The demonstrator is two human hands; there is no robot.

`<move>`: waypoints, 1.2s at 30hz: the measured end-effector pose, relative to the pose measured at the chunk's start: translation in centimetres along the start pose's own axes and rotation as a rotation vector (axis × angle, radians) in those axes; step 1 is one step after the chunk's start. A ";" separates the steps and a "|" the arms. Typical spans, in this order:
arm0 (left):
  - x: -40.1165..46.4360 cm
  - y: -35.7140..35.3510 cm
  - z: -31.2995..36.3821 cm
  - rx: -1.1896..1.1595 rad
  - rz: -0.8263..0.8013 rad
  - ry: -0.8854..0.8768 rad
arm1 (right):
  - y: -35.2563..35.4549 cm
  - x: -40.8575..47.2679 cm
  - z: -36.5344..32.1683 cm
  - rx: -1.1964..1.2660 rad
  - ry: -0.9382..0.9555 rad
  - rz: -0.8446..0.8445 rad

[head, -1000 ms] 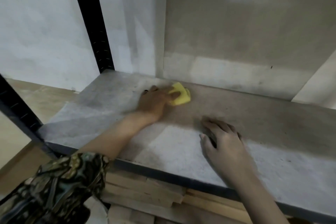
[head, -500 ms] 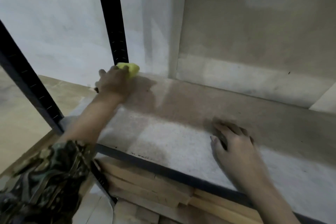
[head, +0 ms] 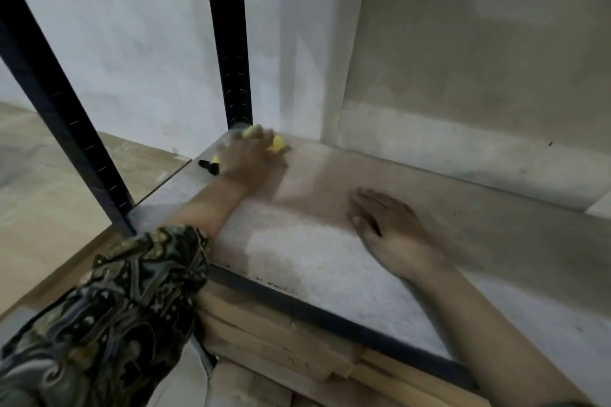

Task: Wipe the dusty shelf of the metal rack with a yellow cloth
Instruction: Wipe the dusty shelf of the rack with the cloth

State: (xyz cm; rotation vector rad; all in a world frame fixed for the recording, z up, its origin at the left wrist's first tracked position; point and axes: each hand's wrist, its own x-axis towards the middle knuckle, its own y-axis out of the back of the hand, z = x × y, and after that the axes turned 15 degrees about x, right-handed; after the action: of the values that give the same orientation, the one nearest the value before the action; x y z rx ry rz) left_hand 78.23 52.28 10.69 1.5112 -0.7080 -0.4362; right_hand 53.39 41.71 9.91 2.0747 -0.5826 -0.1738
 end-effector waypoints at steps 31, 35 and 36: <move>-4.4 -0.8 -7.6 -0.029 0.068 0.373 | 0.3 0.5 0.3 0.074 -0.013 0.000; -6.4 1.7 -6.7 -0.075 0.187 0.378 | 0.3 0.6 0.2 0.073 -0.012 0.002; -7.9 2.3 -5.4 -0.049 0.209 0.311 | 0.4 0.7 0.2 0.069 -0.017 -0.001</move>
State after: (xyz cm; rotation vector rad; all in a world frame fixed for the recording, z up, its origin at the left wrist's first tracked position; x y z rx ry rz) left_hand 75.63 61.72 12.20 1.4019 -0.5960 -0.0563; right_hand 53.80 41.05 10.15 2.1420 -0.6060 -0.1747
